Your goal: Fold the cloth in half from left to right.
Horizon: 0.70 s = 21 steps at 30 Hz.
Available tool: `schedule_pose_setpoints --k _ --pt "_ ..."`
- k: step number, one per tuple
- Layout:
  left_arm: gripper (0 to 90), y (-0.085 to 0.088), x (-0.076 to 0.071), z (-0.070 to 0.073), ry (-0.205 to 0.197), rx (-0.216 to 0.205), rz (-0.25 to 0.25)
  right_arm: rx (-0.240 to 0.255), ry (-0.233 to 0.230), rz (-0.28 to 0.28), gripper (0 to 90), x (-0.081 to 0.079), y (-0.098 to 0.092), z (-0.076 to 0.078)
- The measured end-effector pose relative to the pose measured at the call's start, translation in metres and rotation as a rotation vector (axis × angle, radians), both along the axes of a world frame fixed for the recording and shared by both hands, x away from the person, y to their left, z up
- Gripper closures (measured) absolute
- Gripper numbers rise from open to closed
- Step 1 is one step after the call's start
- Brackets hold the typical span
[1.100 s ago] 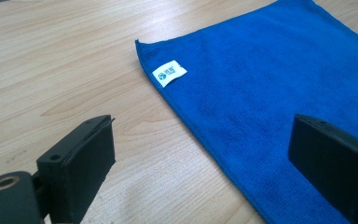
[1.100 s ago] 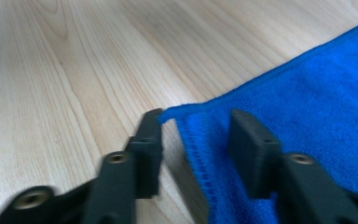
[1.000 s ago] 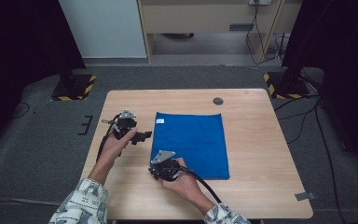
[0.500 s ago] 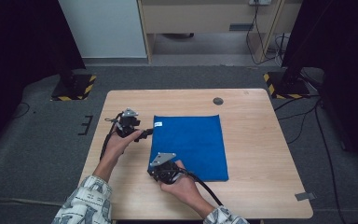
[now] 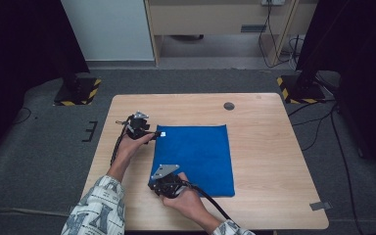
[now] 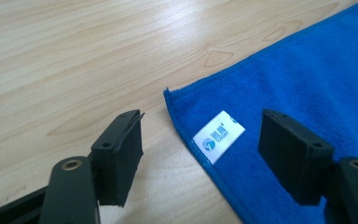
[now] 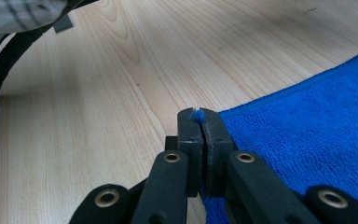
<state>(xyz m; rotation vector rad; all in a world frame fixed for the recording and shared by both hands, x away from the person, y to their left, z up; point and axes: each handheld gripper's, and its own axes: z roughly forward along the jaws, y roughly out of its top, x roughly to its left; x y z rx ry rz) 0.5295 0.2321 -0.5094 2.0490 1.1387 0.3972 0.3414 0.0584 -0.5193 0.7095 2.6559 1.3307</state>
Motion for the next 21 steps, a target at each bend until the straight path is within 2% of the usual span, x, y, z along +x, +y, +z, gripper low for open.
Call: schedule_pose_setpoints --k 2,5,10,14,16,18,21 --pt "30.8 -0.003 0.004 0.000 -0.007 0.024 -0.010 0.000 0.002 -0.002 88.4 -0.001 0.000 0.000" --pt "33.5 -0.003 0.009 -0.005 -0.038 0.005 0.011 0.004 -0.003 0.000 88.3 -0.001 0.000 0.000" --pt "35.8 -0.001 0.017 -0.021 -0.029 0.008 0.039 0.001 0.002 0.001 88.1 -0.001 0.001 -0.003" --pt "37.1 -0.002 0.020 -0.027 -0.048 0.025 0.046 0.006 0.002 0.000 88.1 -0.002 0.001 -0.003" --pt "40.3 -0.003 0.021 -0.026 -0.048 0.040 0.049 0.008 0.000 0.001 88.0 -0.002 0.000 -0.003" --pt "45.8 -0.008 0.021 -0.025 -0.050 0.059 0.022 0.003 -0.001 0.004 87.9 -0.002 0.000 -0.003" --pt "54.8 -0.015 0.021 -0.024 -0.043 0.058 0.008 0.002 -0.003 -0.001 87.6 -0.003 -0.002 -0.004"
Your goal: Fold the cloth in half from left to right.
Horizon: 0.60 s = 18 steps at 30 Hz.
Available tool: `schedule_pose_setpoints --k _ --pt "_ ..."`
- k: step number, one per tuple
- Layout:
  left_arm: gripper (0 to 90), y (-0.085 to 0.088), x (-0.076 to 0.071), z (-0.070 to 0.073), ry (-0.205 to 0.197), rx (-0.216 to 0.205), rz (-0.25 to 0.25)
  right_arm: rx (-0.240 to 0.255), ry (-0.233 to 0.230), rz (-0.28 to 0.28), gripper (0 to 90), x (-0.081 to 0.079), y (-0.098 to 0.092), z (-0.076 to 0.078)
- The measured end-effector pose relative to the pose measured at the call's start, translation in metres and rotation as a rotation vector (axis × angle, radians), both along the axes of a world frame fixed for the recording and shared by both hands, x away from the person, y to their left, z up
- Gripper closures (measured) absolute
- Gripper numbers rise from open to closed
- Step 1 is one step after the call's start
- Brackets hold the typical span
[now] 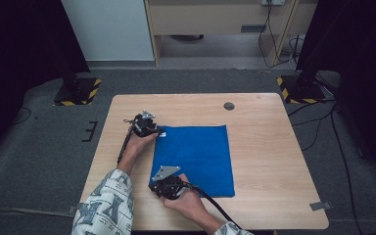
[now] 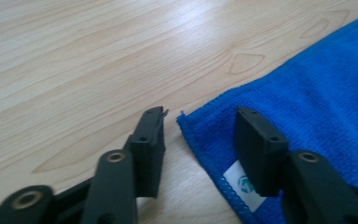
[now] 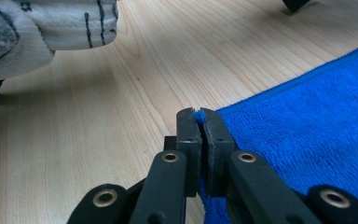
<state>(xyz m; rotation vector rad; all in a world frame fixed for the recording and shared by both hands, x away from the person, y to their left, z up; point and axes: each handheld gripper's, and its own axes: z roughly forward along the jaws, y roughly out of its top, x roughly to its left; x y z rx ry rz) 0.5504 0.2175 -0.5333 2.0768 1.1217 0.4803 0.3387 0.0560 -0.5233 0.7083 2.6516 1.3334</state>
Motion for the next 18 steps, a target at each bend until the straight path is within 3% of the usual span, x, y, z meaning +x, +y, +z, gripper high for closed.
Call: schedule_pose_setpoints --k 7,10,18 --pt "85.4 -0.007 0.000 0.003 0.033 -0.014 0.003 0.005 -0.007 -0.009 87.6 0.000 -0.003 0.002" --pt "88.6 -0.007 -0.001 0.005 0.038 -0.024 0.005 0.005 -0.013 -0.010 87.8 0.000 -0.004 0.004" --pt "89.1 -0.003 -0.006 0.025 0.005 -0.038 0.008 0.017 -0.031 -0.017 88.1 -0.002 -0.006 0.010"
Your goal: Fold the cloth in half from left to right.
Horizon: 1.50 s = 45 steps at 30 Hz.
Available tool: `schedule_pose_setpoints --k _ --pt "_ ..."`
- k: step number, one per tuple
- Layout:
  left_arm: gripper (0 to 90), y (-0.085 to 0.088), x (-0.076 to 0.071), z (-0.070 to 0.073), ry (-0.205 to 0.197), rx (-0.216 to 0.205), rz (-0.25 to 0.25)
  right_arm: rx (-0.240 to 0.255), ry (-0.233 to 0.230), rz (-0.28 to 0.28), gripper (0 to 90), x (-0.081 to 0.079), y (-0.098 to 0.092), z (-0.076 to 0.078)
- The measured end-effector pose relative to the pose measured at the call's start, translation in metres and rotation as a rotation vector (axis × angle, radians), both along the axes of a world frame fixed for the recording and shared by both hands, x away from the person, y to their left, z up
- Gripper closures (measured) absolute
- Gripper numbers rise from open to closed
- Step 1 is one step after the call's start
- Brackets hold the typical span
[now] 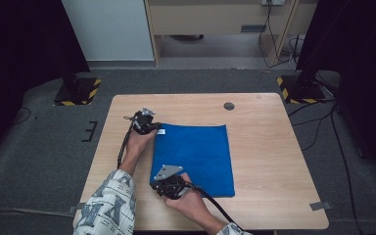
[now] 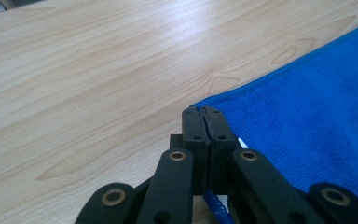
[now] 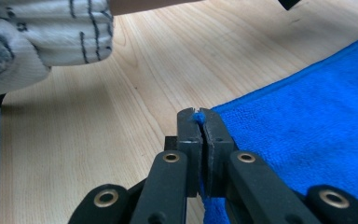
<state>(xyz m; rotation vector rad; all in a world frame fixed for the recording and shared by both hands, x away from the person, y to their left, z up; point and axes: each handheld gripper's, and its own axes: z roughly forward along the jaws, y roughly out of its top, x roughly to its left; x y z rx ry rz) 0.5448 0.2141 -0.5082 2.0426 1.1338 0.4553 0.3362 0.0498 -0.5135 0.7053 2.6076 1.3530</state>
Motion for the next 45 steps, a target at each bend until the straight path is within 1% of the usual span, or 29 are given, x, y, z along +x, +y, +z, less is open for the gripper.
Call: schedule_pose_setpoints --k 8,13,16,19,23,25,28,34,38,41,43,45 --pt "89.2 0.005 -0.005 0.017 -0.013 0.007 -0.002 0.007 -0.015 -0.014 88.6 -0.003 0.001 0.007" --pt "89.2 0.011 -0.007 0.022 -0.005 0.011 -0.002 0.014 -0.030 -0.013 88.9 -0.006 0.006 0.013" --pt "89.2 0.015 -0.008 0.025 -0.004 0.011 0.003 0.014 -0.042 -0.010 89.0 -0.008 0.010 0.018" --pt "89.2 0.020 -0.009 0.028 -0.004 0.021 0.003 0.010 -0.056 -0.004 89.0 -0.011 0.016 0.021" --pt "89.3 0.028 -0.010 0.030 0.005 0.027 0.011 0.014 -0.060 0.000 89.0 -0.012 0.023 0.023" --pt "89.3 0.031 -0.010 0.031 0.003 0.033 0.011 0.010 -0.061 0.001 89.0 -0.013 0.025 0.023" --pt "89.3 0.036 -0.011 0.033 0.002 0.027 0.021 0.011 -0.064 0.002 89.0 -0.015 0.029 0.024" --pt "89.3 0.045 -0.013 0.036 0.001 0.030 0.022 0.017 -0.072 0.003 89.1 -0.017 0.038 0.028" --pt "89.3 0.053 -0.015 0.042 0.000 0.046 0.020 0.019 -0.079 0.007 89.1 -0.019 0.046 0.033" --pt "89.3 0.059 -0.017 0.047 -0.003 0.045 0.023 0.034 -0.077 0.010 89.1 -0.019 0.052 0.036" --pt "89.3 0.060 -0.019 0.050 -0.002 0.046 0.025 0.041 -0.079 0.014 89.0 -0.020 0.055 0.038" --pt "89.3 0.058 -0.019 0.052 0.003 0.046 0.025 0.043 -0.079 0.011 89.0 -0.020 0.057 0.040"
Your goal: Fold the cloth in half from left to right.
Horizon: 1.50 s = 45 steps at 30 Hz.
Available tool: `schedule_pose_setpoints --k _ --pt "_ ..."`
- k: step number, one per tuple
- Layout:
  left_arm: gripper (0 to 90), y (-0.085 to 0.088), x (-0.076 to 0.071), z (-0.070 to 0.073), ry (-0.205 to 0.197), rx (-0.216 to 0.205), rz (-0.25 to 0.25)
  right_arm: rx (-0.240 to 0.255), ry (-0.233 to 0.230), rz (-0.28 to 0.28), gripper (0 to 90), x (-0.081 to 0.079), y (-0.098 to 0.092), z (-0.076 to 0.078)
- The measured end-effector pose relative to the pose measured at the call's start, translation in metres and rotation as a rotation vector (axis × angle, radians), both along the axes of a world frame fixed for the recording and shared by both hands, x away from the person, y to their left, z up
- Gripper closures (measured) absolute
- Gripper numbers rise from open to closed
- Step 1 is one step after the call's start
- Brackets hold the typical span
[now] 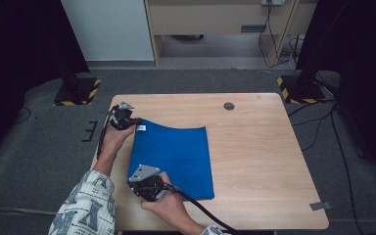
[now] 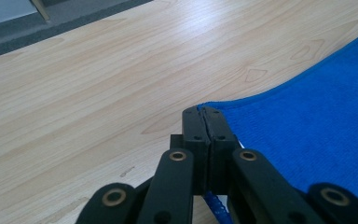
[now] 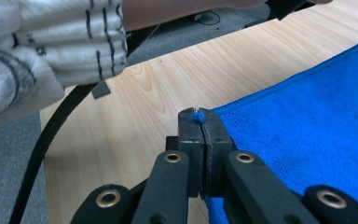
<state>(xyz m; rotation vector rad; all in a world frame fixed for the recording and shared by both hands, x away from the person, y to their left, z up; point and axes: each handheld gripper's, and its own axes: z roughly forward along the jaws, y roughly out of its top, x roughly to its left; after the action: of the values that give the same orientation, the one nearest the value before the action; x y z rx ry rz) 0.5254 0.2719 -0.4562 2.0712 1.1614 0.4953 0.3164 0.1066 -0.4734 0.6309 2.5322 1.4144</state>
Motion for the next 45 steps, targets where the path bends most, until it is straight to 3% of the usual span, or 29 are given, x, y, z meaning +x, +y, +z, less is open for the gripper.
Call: schedule_pose_setpoints --k 7,20,23,28,33,45 --pt "89.2 -0.021 0.003 0.002 0.008 -0.019 -0.007 0.012 -0.003 -0.019 89.0 0.000 -0.015 0.004" --pt "89.2 -0.082 0.014 -0.002 0.021 -0.038 -0.053 0.019 0.001 -0.094 89.0 -0.004 -0.079 0.005" --pt "89.2 -0.096 0.014 -0.004 0.023 -0.069 -0.062 0.017 0.002 -0.108 89.0 -0.004 -0.090 0.003" --pt "89.2 -0.112 0.015 -0.008 0.030 -0.044 -0.078 0.004 0.008 -0.128 88.9 -0.006 -0.109 -0.003" --pt "89.2 -0.127 0.019 -0.009 0.036 -0.072 -0.087 -0.001 0.010 -0.152 88.9 -0.006 -0.125 -0.006" --pt "89.2 -0.162 0.020 -0.008 0.043 -0.054 -0.139 0.005 0.021 -0.200 88.8 -0.010 -0.152 -0.008"
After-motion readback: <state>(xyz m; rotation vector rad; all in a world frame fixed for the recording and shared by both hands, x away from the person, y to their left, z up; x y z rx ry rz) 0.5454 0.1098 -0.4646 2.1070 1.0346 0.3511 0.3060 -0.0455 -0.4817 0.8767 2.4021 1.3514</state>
